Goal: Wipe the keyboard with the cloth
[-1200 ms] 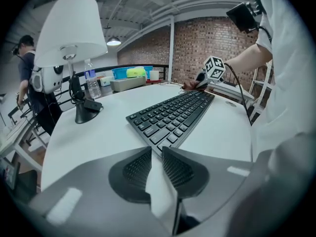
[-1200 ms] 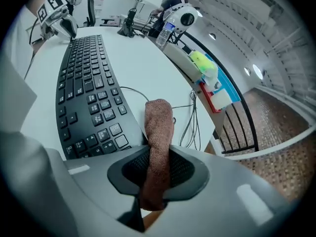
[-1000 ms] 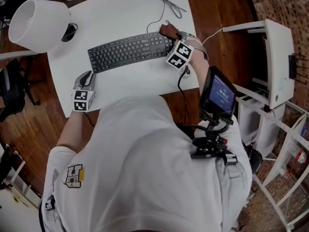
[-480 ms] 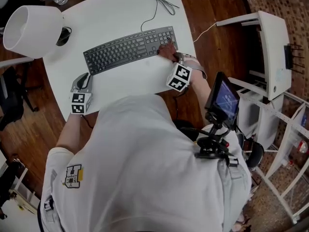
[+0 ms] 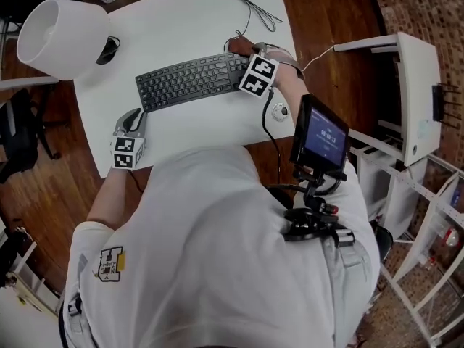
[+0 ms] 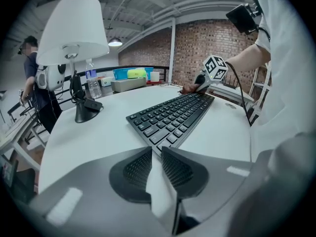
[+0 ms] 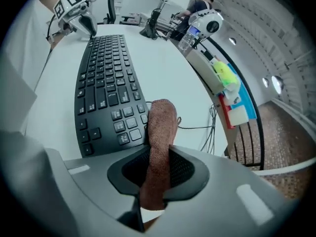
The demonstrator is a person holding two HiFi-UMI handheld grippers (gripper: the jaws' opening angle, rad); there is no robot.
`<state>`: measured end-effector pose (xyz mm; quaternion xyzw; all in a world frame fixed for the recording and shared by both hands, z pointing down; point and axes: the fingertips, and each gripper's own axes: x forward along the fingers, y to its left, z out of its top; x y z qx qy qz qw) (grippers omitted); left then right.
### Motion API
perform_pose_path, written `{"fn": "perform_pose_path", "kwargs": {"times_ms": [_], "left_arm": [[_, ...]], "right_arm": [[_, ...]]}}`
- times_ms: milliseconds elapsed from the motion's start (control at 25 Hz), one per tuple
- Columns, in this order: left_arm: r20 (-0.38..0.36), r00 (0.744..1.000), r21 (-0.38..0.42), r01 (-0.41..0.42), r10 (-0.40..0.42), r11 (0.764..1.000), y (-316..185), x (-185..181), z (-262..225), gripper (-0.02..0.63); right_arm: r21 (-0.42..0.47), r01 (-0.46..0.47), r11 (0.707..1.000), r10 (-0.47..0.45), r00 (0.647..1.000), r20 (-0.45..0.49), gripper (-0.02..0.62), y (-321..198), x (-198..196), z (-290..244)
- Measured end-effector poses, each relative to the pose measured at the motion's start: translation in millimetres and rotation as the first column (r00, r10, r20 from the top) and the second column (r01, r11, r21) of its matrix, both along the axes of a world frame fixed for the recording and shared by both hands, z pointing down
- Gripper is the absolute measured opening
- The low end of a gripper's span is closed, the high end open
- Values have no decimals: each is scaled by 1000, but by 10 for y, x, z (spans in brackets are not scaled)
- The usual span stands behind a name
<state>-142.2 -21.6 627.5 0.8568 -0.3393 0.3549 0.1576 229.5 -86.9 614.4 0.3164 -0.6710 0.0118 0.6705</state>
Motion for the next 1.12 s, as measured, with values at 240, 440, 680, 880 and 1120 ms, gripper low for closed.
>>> {"fn": "perform_pose_path", "kwargs": {"times_ms": [240, 440, 680, 880, 1120], "left_arm": [[-10, 1000, 18, -5, 5, 1000, 1, -31, -38, 32], [-14, 1000, 29, -23, 23, 999, -22, -13, 2, 28], [-18, 1000, 24, -15, 16, 1000, 13, -9, 28, 26], [-12, 1000, 21, 12, -12, 1000, 52, 20, -14, 26], [-18, 1000, 25, 24, -23, 999, 89, 66, -63, 26]], "right_arm": [[-42, 36, 998, -36, 999, -13, 80, 738, -171, 40], [-95, 30, 995, -29, 1000, 11, 80, 1313, -263, 188], [-76, 33, 997, -29, 998, 48, 80, 1126, -265, 77], [88, 22, 996, -26, 998, 51, 80, 0, -273, -267], [24, 136, 990, -134, 989, -56, 80, 85, -473, -29]]}}
